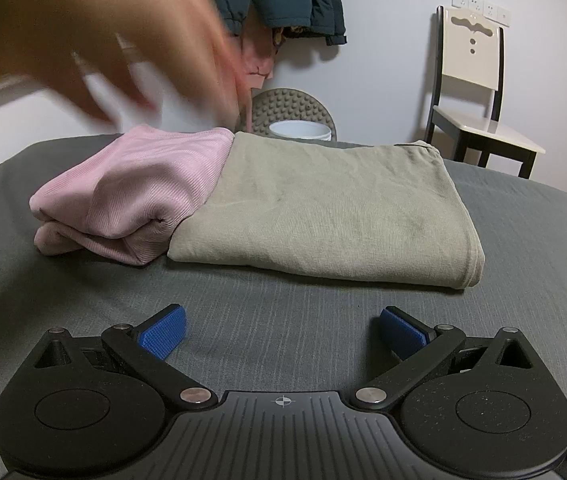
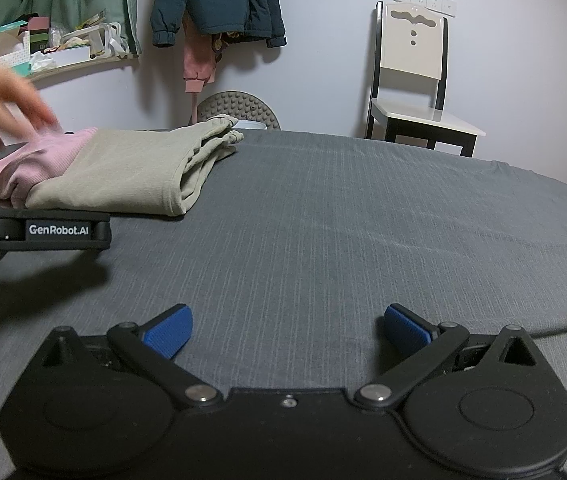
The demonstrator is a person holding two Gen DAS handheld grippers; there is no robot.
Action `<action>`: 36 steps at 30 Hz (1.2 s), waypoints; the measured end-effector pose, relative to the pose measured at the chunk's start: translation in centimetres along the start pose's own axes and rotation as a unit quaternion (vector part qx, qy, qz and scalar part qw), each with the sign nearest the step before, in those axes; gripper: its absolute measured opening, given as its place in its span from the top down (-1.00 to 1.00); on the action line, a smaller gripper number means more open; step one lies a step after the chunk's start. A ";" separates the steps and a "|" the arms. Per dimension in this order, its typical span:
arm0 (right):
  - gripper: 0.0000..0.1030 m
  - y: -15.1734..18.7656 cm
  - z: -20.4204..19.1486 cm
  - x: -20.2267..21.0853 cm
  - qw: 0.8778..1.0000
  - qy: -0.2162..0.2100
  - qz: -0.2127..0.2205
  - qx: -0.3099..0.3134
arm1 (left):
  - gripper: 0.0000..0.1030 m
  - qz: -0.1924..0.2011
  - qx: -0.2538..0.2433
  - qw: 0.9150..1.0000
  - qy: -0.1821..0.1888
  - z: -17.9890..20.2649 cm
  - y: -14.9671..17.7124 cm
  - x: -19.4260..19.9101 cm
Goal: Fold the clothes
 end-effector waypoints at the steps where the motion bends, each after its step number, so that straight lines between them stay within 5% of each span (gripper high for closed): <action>1: -1.00 0.0 0.0 0.0 1.000 0.000 0.000 0.000 | -1.00 0.000 0.000 1.000 0.000 0.0 0.0 0.0; 36: -1.00 0.2 0.1 0.1 1.000 0.000 0.001 -0.001 | -1.00 0.002 0.001 1.000 -0.002 0.4 0.1 -0.5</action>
Point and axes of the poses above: each gripper's, at about its wrist camera, not at the fingertips, and x roughly against the way its jaws point, z to its right, y to its underside, the point moved 5 cm from there along -x, roughly the way its jaws point, and after that the axes turned 14 degrees about z, right-handed, at the moved point
